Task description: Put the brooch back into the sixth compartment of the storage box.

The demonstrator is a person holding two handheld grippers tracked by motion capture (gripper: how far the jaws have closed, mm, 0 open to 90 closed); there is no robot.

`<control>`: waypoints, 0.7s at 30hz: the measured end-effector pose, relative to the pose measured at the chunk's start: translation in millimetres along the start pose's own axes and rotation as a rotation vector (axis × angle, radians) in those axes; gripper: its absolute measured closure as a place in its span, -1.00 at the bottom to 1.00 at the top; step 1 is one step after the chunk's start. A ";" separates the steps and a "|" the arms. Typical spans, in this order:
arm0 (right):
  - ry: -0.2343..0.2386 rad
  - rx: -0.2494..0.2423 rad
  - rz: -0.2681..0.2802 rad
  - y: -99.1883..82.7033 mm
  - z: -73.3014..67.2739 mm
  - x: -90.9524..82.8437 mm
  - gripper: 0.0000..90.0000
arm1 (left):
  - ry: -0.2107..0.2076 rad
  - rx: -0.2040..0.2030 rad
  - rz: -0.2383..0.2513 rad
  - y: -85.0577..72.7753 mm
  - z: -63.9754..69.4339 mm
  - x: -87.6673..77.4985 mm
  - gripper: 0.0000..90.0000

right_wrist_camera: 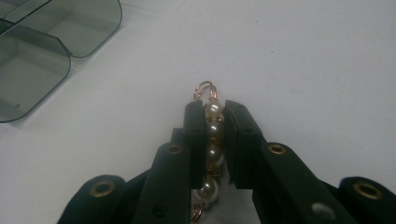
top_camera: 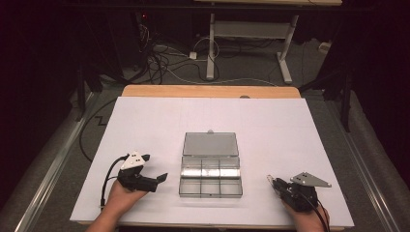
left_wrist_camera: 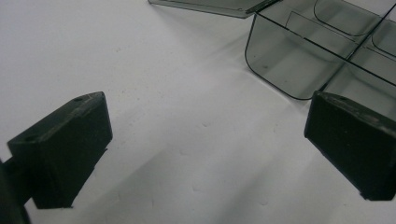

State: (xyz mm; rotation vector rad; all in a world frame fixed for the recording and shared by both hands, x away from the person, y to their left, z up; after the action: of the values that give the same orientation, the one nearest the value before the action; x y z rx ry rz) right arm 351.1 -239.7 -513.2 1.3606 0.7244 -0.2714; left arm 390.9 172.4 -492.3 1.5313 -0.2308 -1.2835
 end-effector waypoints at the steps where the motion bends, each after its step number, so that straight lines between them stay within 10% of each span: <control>1: 0.000 0.000 0.002 0.2 0.1 -0.2 0.80 | 0.001 0.000 0.000 0.0 0.0 -0.1 -0.99; 21: 0.045 -0.003 0.051 13.4 -7.0 -8.0 0.80 | -0.006 -0.001 0.008 0.3 0.7 -0.4 -0.99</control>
State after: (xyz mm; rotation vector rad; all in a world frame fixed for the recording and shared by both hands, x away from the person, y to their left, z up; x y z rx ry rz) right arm 350.5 -232.0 -498.0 1.3838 0.7262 -0.1990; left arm 390.3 172.1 -491.7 1.5243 -0.2396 -1.2817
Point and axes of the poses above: each handheld gripper's, and its own axes: x roughly forward along the jaws, y roughly out of its top, z roughly to its right, the point moved 9 cm from there along x, roughly forward along the jaws, and after that the axes turned 10 degrees about -y, right-handed, at the moved point
